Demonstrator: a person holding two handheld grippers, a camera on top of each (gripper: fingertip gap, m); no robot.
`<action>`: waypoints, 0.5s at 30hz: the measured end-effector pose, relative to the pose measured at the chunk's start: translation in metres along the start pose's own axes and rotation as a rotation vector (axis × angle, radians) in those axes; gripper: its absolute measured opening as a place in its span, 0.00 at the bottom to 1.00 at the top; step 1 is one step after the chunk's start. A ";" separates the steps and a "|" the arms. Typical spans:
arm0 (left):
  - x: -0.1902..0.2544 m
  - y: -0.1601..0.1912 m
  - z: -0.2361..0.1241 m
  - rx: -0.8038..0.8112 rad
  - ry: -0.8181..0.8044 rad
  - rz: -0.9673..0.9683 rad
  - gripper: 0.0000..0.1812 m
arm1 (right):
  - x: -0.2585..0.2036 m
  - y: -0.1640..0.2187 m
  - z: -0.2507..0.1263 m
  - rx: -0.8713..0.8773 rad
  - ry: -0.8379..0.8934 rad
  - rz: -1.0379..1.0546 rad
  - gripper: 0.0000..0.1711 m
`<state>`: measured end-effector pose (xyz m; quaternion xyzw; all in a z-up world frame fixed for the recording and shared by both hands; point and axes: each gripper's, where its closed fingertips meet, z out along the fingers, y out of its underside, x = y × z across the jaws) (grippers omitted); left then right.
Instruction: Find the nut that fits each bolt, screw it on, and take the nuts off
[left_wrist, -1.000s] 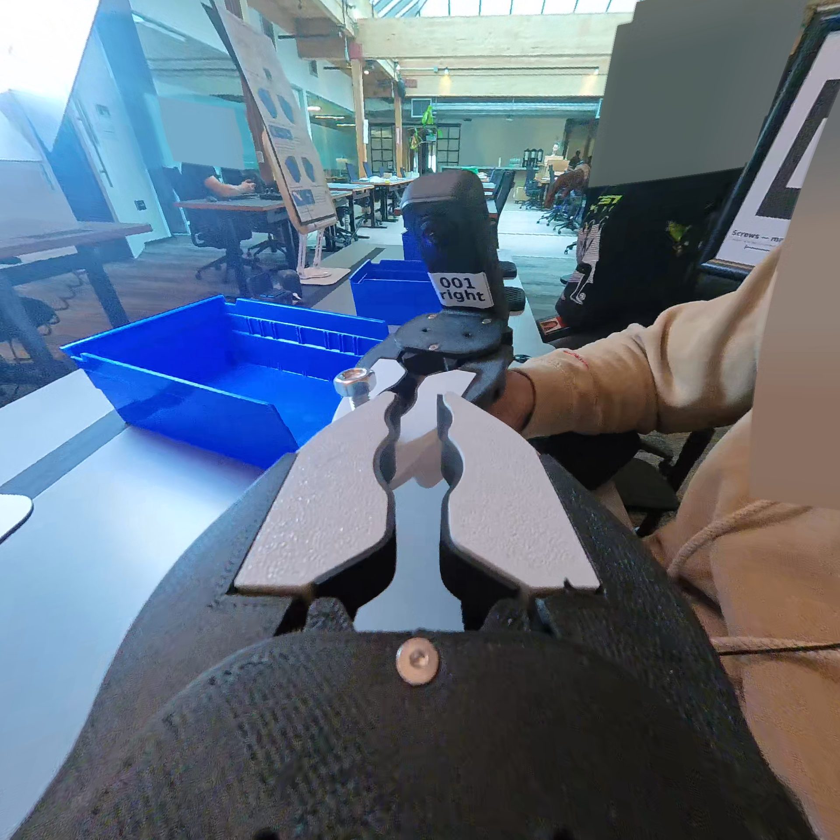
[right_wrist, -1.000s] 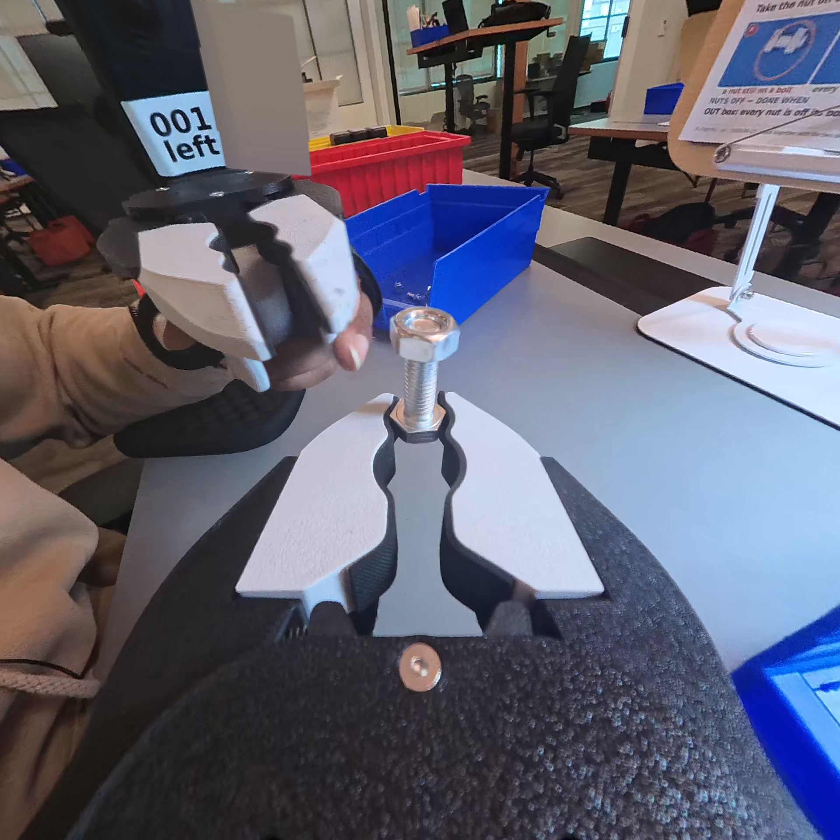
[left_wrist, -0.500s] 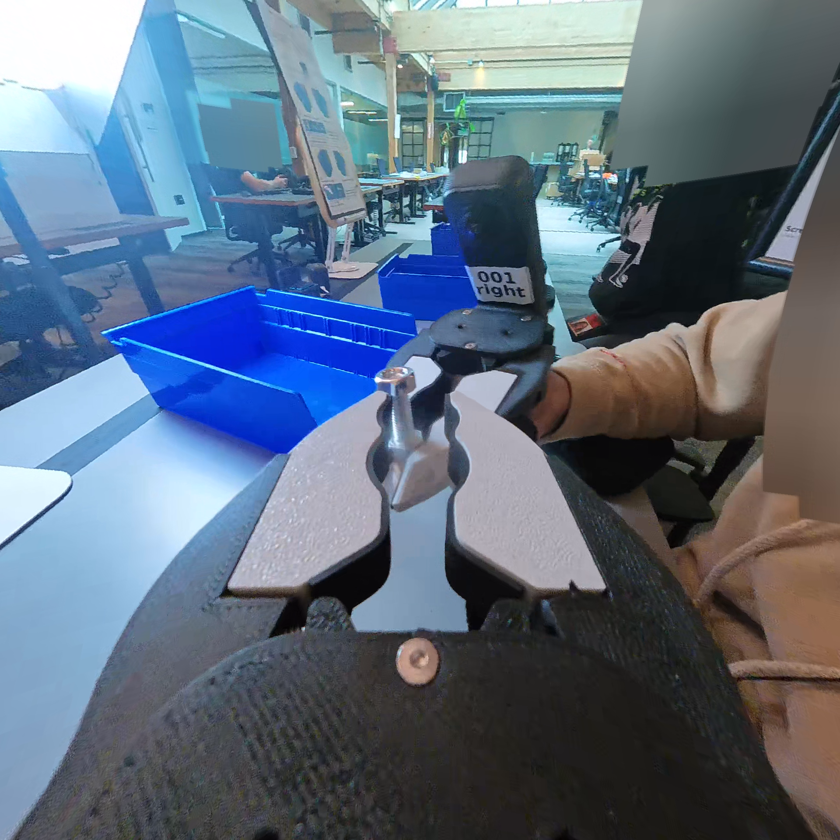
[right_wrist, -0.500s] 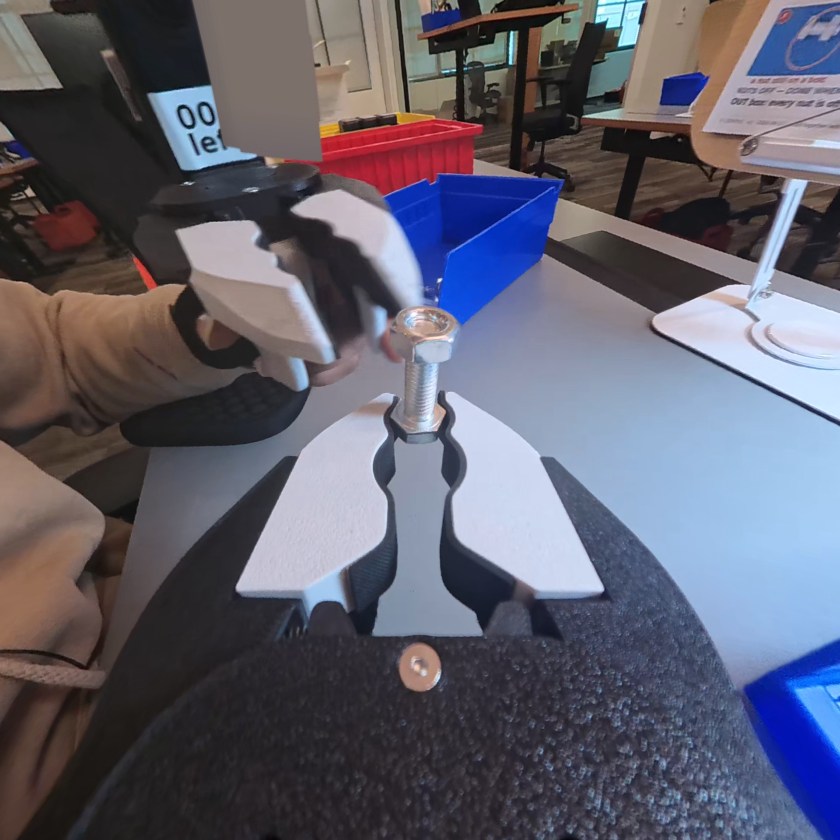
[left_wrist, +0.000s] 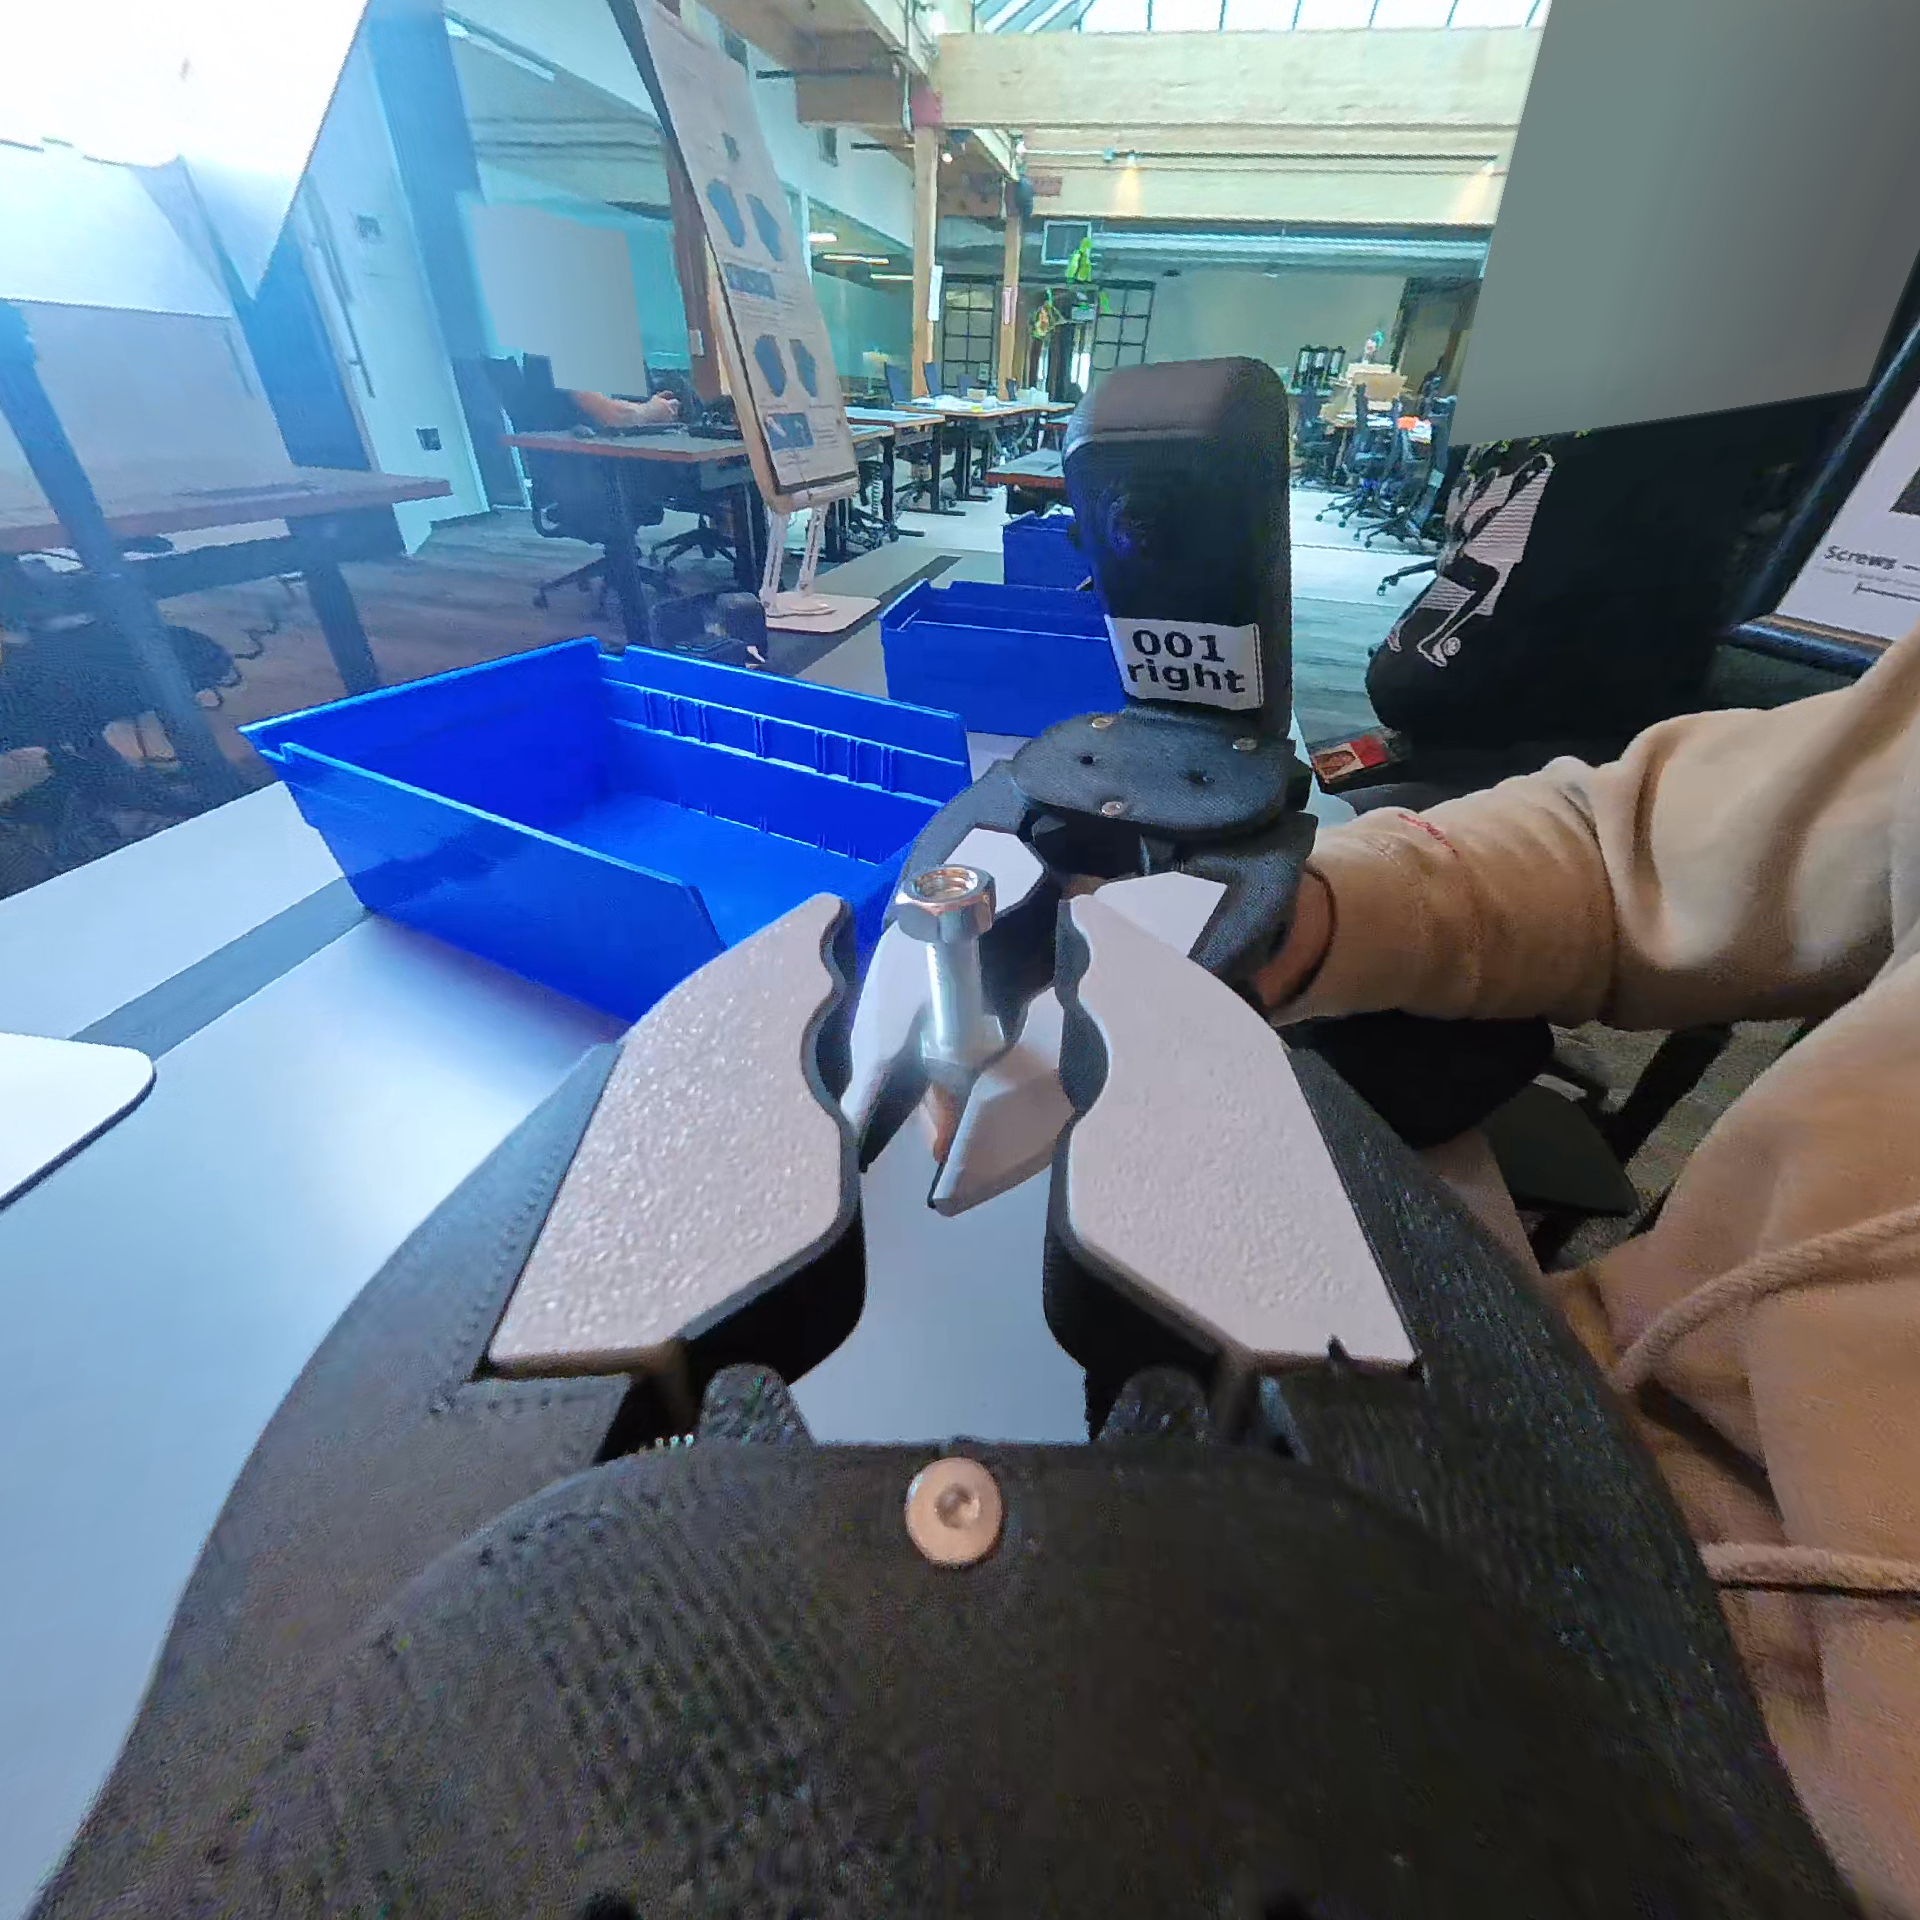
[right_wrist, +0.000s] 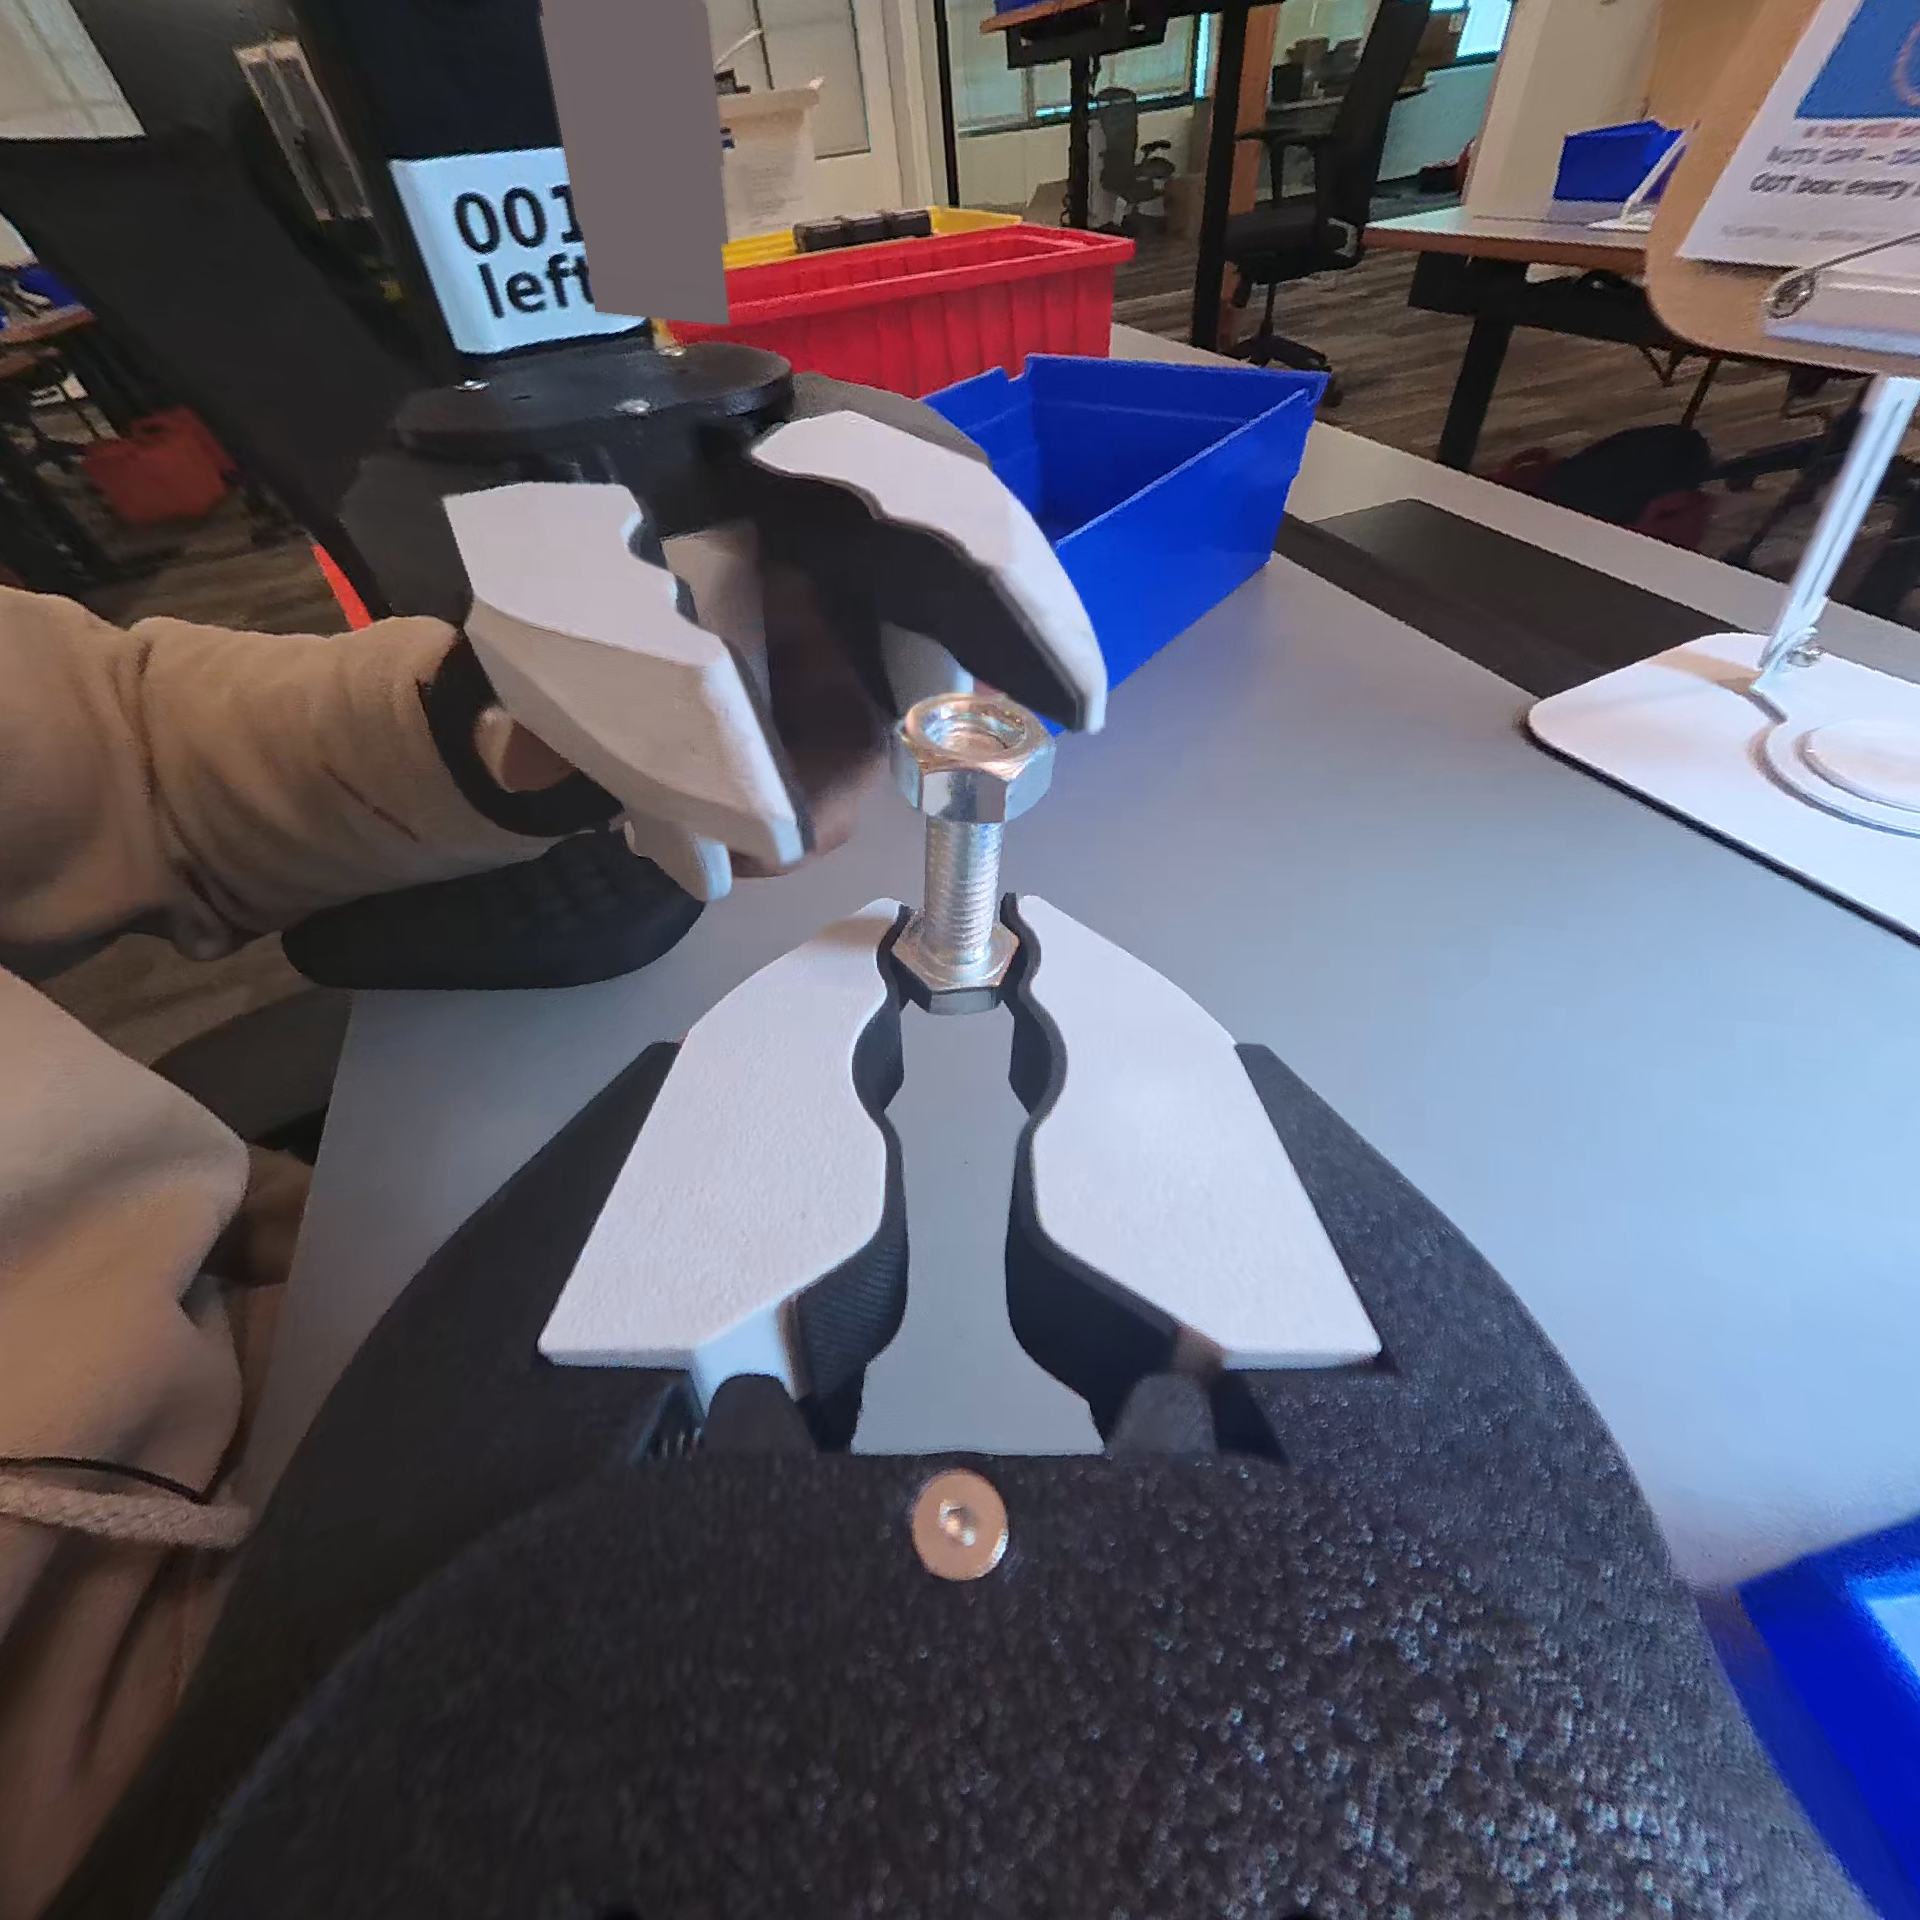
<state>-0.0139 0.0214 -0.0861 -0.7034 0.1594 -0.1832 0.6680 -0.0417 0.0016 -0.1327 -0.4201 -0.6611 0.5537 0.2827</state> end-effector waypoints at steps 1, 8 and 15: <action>0.004 0.003 0.001 -0.015 0.025 0.005 0.18 | -0.001 0.001 0.001 -0.004 -0.003 -0.003 0.09; 0.010 -0.008 -0.007 0.015 0.048 0.034 0.08 | 0.011 0.000 -0.004 0.004 0.035 0.011 0.09; 0.004 0.002 -0.002 -0.020 0.030 0.009 0.17 | 0.001 0.004 0.002 -0.017 0.006 -0.005 0.09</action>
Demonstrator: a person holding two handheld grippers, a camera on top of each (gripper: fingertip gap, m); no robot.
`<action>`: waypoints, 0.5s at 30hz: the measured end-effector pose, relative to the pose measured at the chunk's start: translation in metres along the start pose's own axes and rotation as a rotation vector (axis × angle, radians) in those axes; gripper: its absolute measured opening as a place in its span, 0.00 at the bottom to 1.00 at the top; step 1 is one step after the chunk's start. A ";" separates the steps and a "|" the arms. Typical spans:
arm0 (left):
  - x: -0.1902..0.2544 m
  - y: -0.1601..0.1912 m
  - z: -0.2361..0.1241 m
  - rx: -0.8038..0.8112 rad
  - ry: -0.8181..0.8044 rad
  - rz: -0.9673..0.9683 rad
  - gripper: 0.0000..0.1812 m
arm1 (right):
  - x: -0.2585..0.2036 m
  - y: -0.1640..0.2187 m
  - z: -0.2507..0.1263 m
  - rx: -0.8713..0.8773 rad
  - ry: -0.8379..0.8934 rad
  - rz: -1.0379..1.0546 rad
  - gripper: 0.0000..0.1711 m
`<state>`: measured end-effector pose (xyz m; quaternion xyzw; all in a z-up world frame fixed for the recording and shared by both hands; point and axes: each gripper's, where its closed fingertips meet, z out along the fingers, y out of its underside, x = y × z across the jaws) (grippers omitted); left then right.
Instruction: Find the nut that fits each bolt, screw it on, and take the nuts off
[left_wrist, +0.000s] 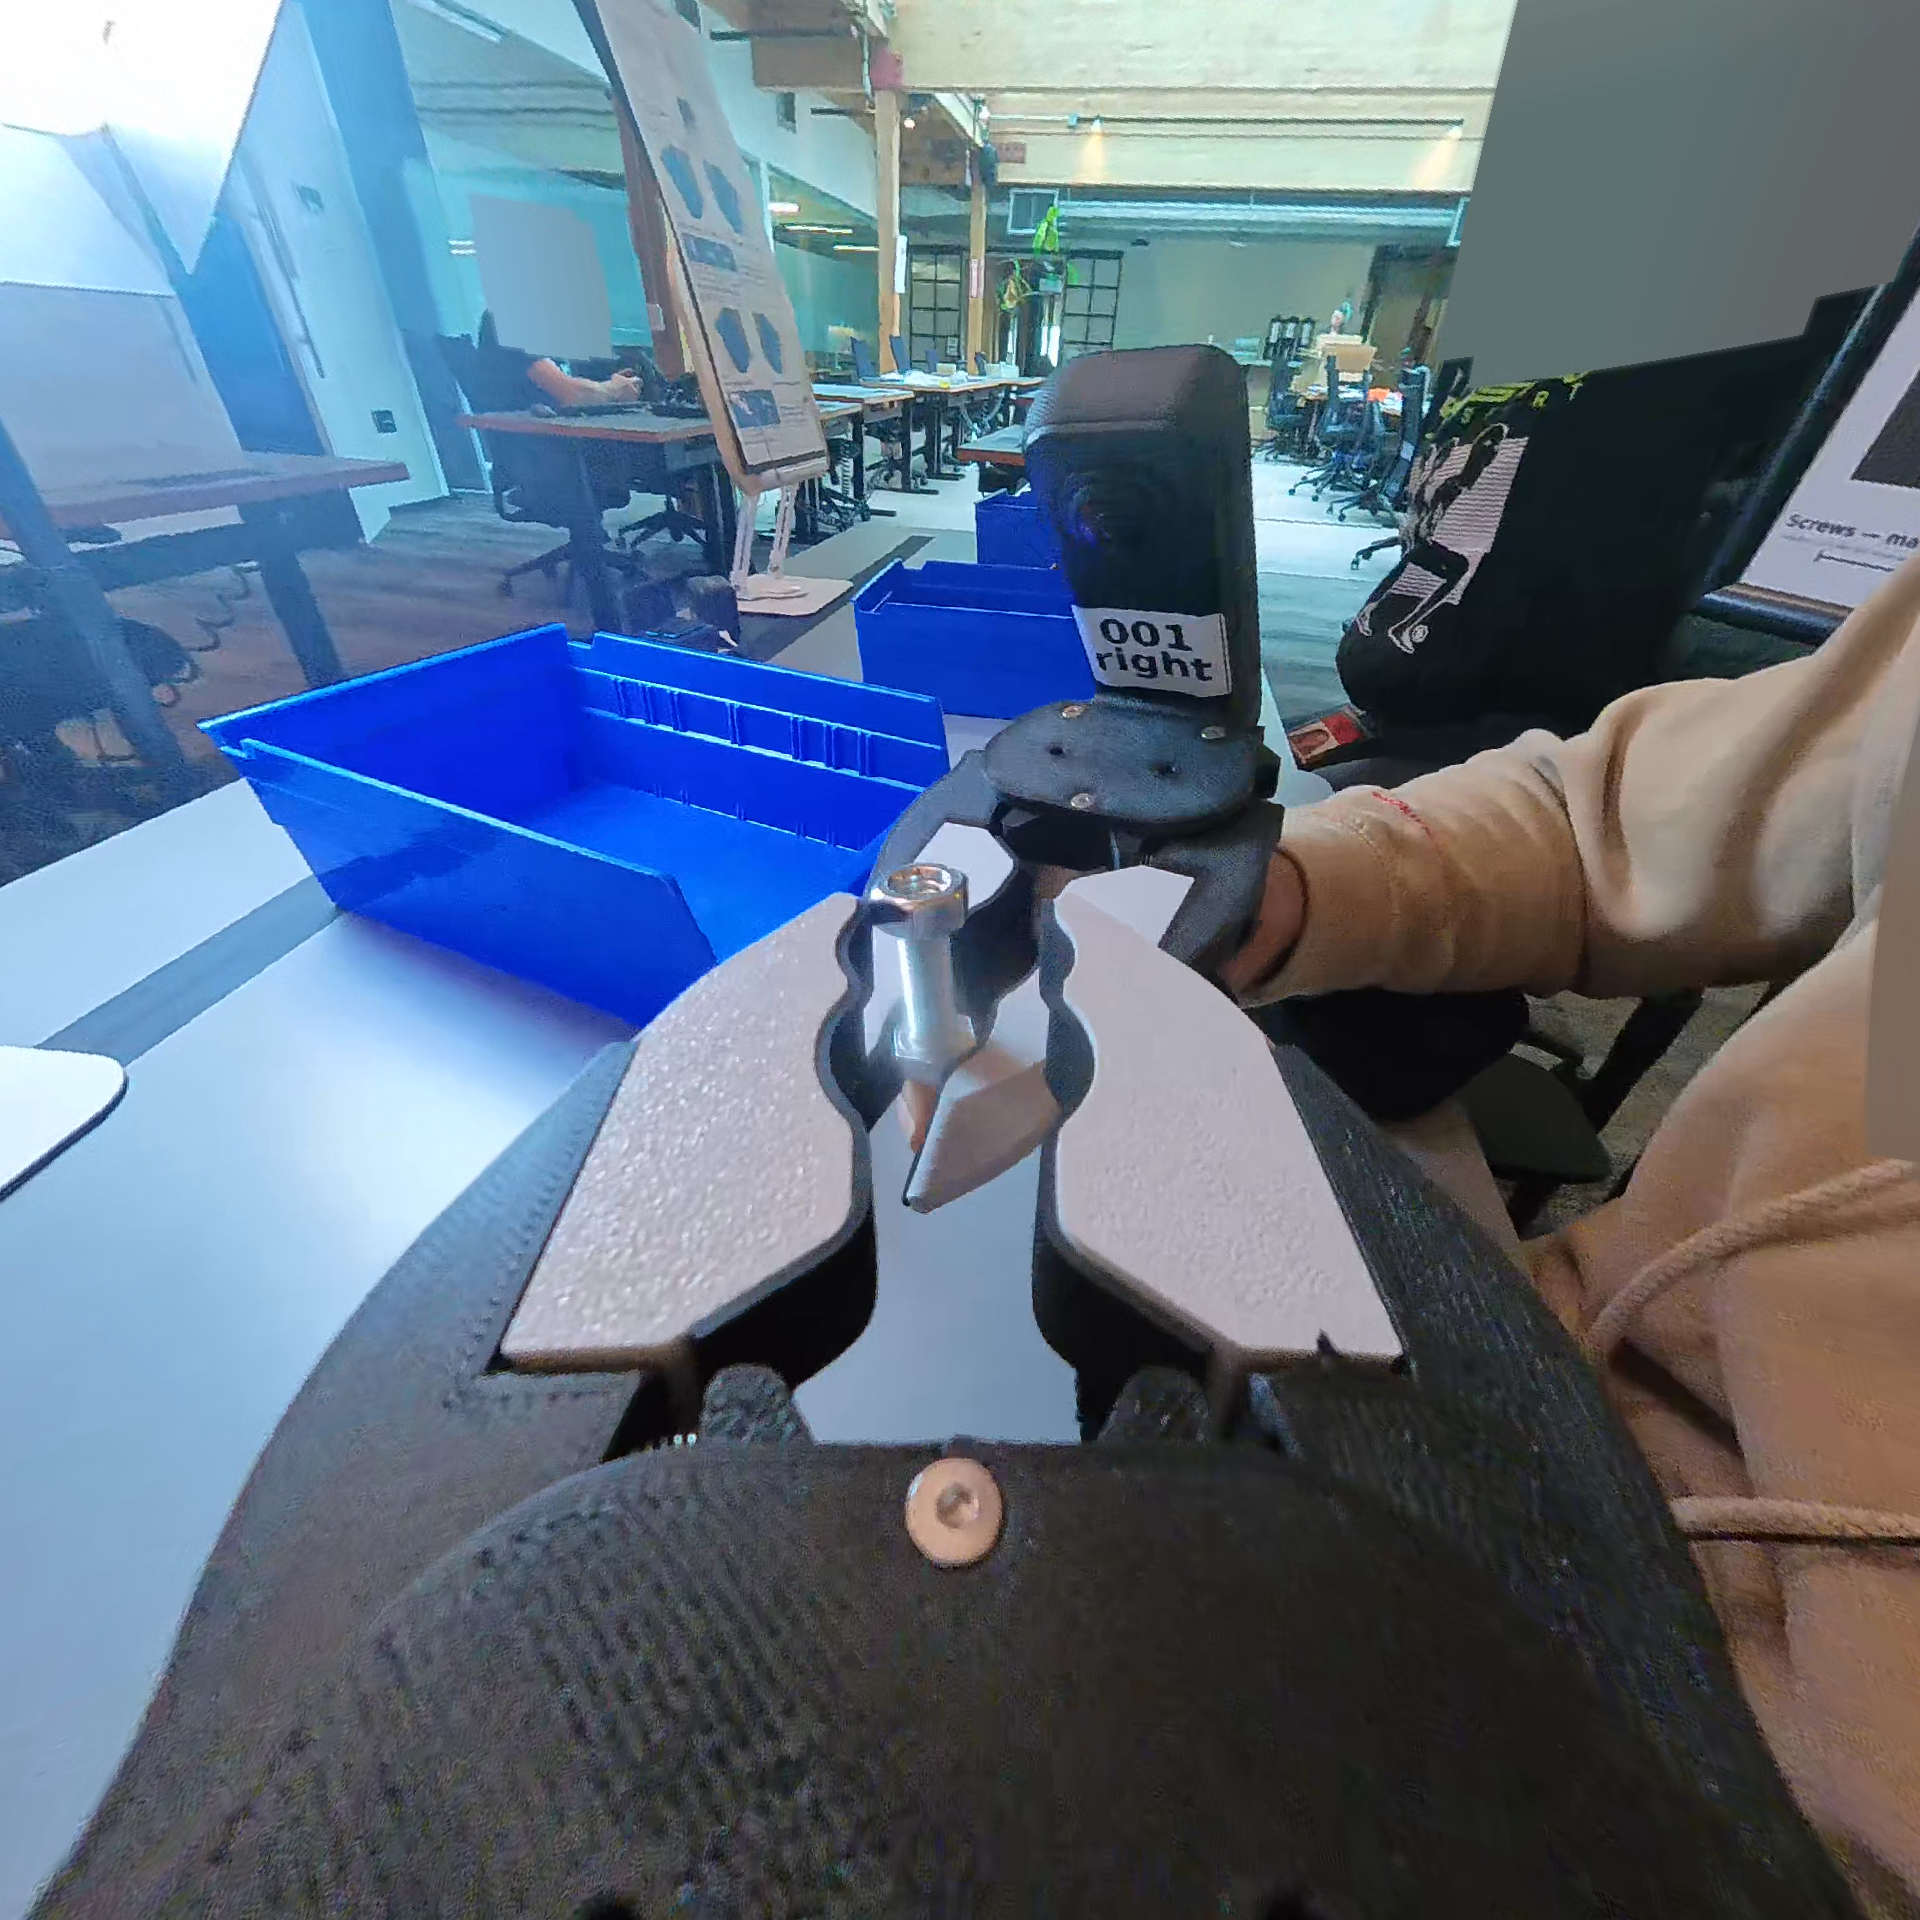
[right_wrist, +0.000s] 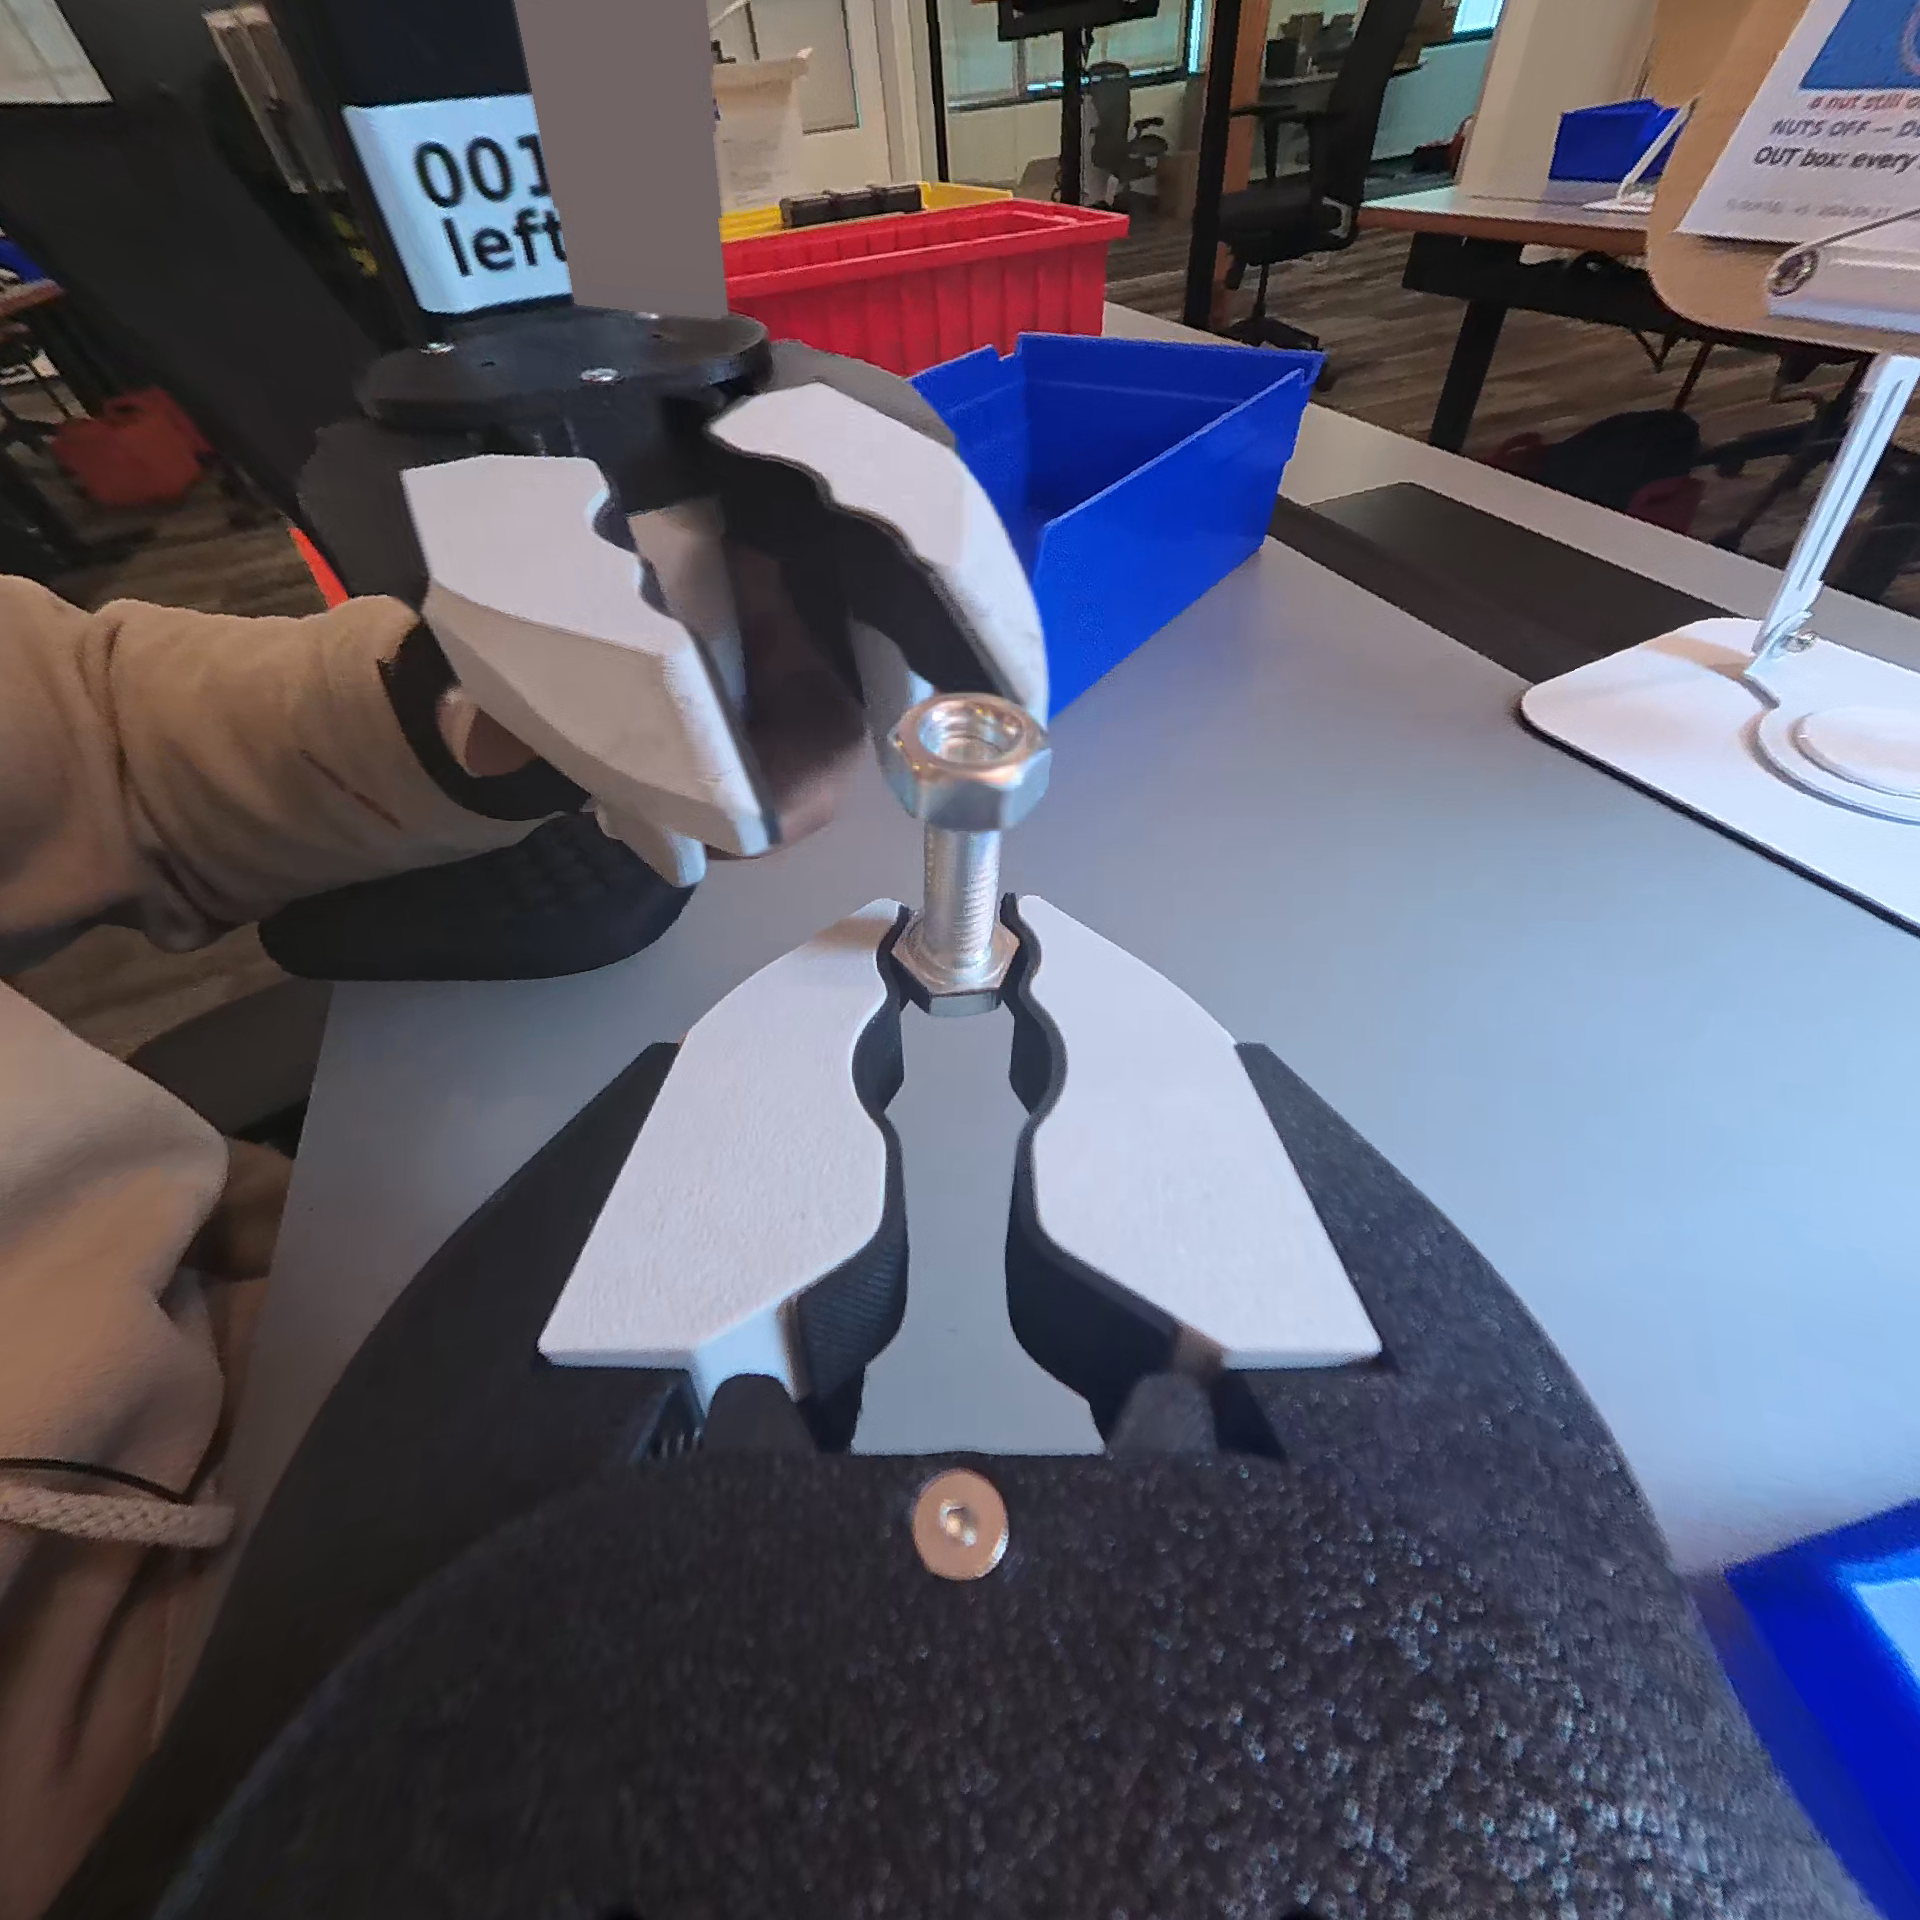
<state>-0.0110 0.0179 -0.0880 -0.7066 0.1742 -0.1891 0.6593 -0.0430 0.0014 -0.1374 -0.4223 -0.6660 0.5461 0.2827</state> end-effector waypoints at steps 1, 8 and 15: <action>0.001 -0.001 -0.001 -0.002 -0.001 0.012 0.14 | 0.002 0.000 -0.001 0.002 0.007 0.003 0.09; -0.006 -0.002 -0.003 0.016 -0.032 0.004 0.13 | 0.006 -0.001 -0.004 0.006 0.016 0.003 0.09; 0.000 0.007 0.003 -0.016 0.030 -0.041 0.10 | -0.009 0.004 0.005 -0.020 -0.023 -0.038 0.09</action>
